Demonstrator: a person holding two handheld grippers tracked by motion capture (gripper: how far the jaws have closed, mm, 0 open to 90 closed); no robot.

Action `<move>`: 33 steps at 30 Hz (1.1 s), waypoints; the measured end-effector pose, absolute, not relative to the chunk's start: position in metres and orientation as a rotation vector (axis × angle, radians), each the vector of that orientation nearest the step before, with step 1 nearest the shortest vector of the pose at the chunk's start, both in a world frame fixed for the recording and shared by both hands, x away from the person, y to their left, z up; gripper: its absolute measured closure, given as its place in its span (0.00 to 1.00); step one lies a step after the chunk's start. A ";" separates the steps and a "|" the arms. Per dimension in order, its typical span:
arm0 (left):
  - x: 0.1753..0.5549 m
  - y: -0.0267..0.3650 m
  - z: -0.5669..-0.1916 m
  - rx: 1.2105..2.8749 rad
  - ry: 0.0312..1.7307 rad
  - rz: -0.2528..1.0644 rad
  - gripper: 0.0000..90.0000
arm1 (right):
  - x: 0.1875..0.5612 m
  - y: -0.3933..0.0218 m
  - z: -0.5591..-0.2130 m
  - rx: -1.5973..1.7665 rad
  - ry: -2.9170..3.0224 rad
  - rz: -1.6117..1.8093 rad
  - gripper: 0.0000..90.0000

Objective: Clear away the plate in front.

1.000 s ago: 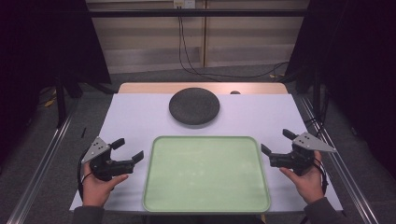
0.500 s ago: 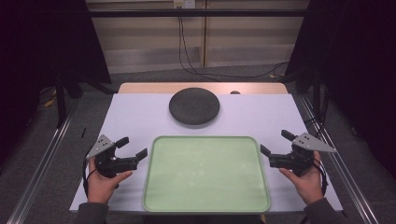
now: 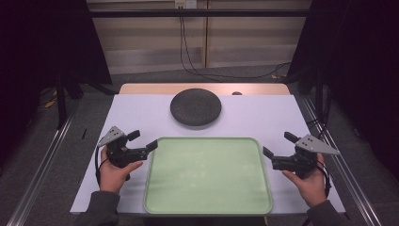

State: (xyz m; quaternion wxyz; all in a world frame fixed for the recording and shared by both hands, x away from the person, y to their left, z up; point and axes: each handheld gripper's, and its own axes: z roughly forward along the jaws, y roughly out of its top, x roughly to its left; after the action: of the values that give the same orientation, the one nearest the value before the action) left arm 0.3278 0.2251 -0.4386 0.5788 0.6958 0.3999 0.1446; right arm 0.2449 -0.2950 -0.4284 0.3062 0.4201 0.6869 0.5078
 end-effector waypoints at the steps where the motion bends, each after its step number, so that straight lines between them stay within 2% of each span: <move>1: 0.331 0.224 -0.437 1.630 0.932 0.329 0.07 | 0.245 -0.295 -0.428 1.109 1.816 1.342 0.03; 33: 0.409 0.175 -0.441 1.614 1.033 0.291 0.09 | 0.238 -0.295 -0.429 1.082 1.837 1.344 0.04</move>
State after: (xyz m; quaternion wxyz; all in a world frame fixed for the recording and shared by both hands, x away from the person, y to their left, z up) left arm 0.4093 0.1749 -0.4407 0.5659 0.6865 0.4395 0.1236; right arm 0.2383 -0.2952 -0.4288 0.3055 0.4087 0.6941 0.5078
